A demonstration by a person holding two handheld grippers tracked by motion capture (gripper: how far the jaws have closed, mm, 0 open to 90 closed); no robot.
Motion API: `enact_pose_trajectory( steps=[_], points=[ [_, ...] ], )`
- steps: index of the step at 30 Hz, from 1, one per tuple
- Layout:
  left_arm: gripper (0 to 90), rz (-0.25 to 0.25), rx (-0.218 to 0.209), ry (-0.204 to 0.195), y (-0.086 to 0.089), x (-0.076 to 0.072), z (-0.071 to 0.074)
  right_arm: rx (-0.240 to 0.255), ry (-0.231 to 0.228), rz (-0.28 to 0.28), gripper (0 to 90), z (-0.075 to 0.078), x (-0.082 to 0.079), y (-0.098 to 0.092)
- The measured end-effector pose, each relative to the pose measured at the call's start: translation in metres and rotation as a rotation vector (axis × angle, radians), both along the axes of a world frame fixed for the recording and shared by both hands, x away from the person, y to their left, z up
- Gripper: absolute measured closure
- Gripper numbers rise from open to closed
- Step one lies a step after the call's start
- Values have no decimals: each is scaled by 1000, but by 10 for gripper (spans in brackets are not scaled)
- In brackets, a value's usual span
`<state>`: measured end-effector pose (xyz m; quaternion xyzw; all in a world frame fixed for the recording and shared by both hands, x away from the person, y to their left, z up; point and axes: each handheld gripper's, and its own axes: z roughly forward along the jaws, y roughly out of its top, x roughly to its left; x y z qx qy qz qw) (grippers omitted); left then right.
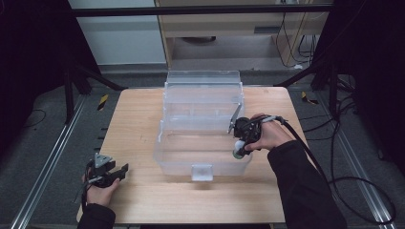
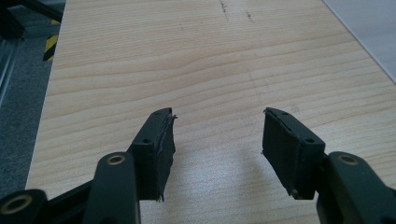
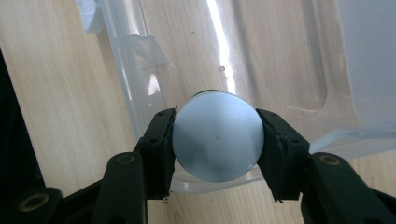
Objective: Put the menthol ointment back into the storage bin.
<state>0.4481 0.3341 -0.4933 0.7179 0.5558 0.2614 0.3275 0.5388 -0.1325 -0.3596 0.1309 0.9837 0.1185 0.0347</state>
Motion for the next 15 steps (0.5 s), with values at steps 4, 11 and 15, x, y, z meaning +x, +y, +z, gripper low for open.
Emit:
enact_pose_trajectory(
  steps=[4,11,15],
  points=[
    [431,0,1,0,0,0,0,-6,12,-6,506,-9,3,0],
    [433,-1,1,0,0,0,0,-25,19,-9,505,-18,6,1],
    [433,-2,1,1,0,0,0,-28,20,-2,505,-21,6,3]
  ],
)
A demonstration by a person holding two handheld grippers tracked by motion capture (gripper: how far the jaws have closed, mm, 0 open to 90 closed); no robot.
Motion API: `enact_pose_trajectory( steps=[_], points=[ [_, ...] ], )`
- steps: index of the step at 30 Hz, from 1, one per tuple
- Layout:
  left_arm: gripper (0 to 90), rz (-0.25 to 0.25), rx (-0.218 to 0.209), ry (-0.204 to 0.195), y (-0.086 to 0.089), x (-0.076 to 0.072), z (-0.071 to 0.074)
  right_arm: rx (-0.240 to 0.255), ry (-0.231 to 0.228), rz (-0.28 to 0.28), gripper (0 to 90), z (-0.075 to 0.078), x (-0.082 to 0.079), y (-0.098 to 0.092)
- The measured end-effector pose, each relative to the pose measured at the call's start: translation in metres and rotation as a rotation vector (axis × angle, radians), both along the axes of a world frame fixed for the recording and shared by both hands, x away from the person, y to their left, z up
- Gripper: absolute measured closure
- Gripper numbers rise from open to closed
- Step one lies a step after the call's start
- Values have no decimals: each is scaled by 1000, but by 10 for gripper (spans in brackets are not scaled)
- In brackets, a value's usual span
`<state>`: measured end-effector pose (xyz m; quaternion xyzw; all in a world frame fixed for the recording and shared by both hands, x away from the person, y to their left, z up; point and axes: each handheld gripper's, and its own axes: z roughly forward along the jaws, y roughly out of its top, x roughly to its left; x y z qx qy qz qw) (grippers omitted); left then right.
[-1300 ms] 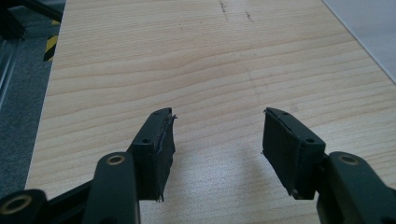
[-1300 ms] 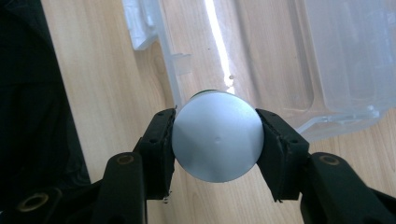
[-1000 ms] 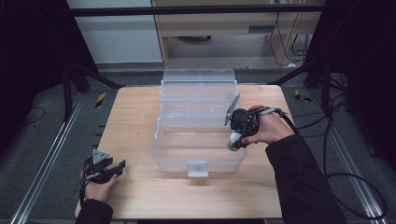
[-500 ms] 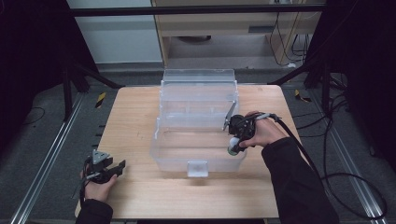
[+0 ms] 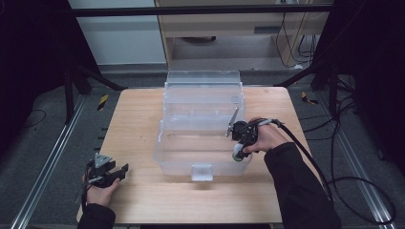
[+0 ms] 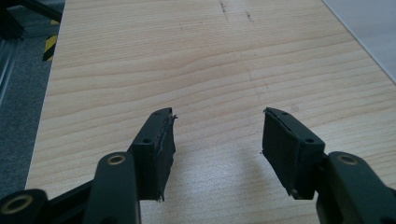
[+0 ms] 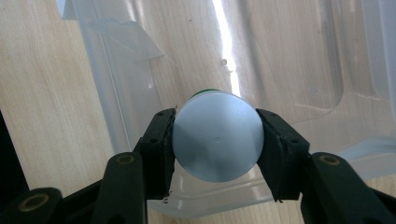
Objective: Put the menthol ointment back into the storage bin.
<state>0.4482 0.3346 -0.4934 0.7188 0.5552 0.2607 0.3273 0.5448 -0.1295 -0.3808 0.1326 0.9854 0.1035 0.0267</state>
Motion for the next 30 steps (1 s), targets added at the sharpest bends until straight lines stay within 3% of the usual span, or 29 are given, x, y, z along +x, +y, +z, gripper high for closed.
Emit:
enact_pose_trajectory(
  steps=[30],
  points=[
    [434,2,-4,0,1,0,0,-8,46,-8,504,-20,-1,-6]
  ],
)
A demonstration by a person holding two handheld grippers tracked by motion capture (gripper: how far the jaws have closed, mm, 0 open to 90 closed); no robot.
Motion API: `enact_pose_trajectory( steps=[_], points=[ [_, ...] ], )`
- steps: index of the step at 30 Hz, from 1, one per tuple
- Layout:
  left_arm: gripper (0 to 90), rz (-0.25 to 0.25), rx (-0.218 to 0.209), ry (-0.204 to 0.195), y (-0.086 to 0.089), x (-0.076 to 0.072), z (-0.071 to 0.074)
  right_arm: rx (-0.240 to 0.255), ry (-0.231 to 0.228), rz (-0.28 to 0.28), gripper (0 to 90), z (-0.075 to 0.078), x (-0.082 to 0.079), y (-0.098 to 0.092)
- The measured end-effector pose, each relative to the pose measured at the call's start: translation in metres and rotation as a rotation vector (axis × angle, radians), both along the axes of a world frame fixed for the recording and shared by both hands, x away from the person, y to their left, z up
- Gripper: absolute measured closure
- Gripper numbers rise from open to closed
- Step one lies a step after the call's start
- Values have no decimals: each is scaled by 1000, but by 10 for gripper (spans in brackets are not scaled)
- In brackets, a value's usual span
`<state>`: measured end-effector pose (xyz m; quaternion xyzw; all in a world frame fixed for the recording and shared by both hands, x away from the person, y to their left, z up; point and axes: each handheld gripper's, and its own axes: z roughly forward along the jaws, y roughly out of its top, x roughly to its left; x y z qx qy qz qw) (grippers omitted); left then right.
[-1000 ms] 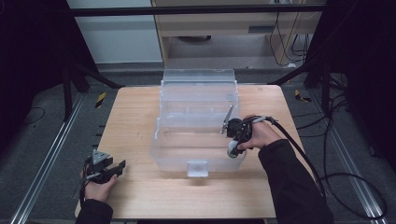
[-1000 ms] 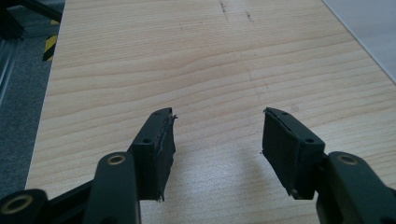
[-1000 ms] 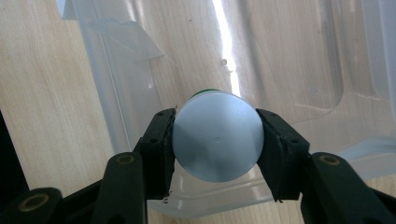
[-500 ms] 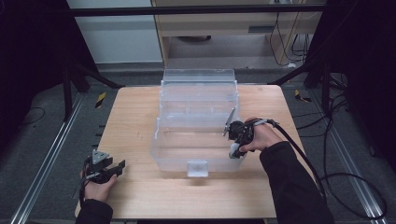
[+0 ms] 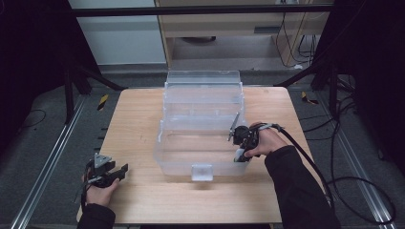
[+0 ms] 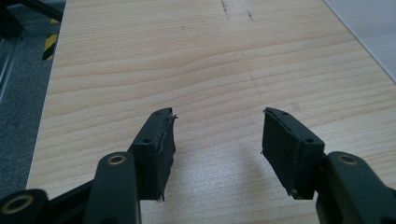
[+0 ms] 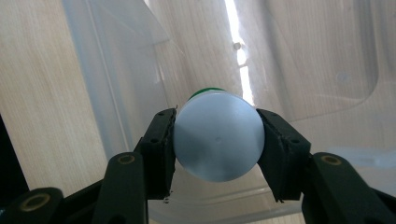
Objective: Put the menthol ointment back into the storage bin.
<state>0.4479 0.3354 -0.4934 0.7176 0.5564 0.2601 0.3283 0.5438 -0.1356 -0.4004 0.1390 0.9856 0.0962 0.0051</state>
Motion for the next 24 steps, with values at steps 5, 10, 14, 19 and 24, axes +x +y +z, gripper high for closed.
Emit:
enact_pose_trajectory(
  steps=[5,10,14,19,24],
  points=[
    [434,-1,2,4,0,0,0,17,7,1,504,-4,-2,-3],
    [434,1,0,3,0,0,0,29,2,-1,504,-5,-2,-4],
    [433,-2,2,5,0,0,0,25,7,-1,502,-5,-1,-4],
    [431,-3,3,9,0,0,-1,21,10,-1,499,-5,-1,-3],
    [431,-2,3,10,0,0,-1,16,6,-1,493,-4,-2,-3]
  ],
)
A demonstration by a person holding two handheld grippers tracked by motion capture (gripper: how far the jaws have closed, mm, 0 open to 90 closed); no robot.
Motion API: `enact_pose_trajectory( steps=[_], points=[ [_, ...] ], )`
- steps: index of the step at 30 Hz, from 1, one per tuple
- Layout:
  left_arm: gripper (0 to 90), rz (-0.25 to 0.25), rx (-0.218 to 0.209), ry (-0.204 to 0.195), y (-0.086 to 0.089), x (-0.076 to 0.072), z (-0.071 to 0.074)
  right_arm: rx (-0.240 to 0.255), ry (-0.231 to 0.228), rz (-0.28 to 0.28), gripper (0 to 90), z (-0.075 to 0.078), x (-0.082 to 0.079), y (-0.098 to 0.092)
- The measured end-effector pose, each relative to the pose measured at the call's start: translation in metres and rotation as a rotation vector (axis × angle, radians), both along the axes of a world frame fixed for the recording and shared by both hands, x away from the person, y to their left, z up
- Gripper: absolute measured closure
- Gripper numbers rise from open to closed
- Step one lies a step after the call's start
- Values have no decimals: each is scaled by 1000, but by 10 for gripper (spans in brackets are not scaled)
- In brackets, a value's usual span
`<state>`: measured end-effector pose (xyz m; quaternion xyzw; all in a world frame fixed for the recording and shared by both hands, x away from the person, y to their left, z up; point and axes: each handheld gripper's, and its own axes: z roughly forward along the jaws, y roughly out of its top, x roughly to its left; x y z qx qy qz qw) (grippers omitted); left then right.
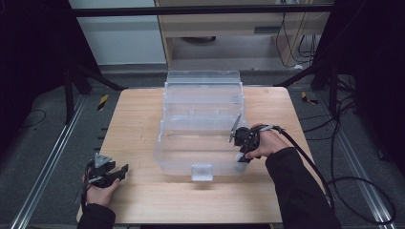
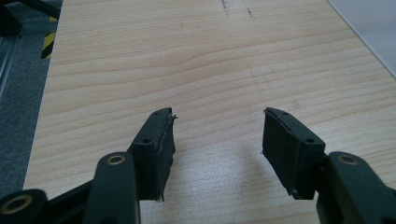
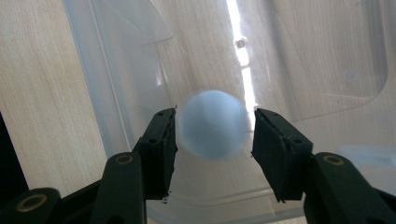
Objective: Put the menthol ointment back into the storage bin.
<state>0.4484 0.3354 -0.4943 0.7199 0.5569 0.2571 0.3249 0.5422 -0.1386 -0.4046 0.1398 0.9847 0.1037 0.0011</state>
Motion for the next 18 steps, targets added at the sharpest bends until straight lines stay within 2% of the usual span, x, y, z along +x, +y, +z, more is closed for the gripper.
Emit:
enact_pose_trajectory(
  steps=[5,10,15,18],
  points=[
    [431,0,-1,-1,0,0,0,9,-6,-13,479,3,-1,-2],
    [430,2,-13,-5,0,0,0,53,-40,-33,466,11,-4,-7],
    [427,1,-23,-9,0,-1,1,146,-83,-81,437,24,-13,-15],
    [424,0,-30,-11,-1,-2,2,221,-131,-123,411,34,-21,-23]
  ],
)
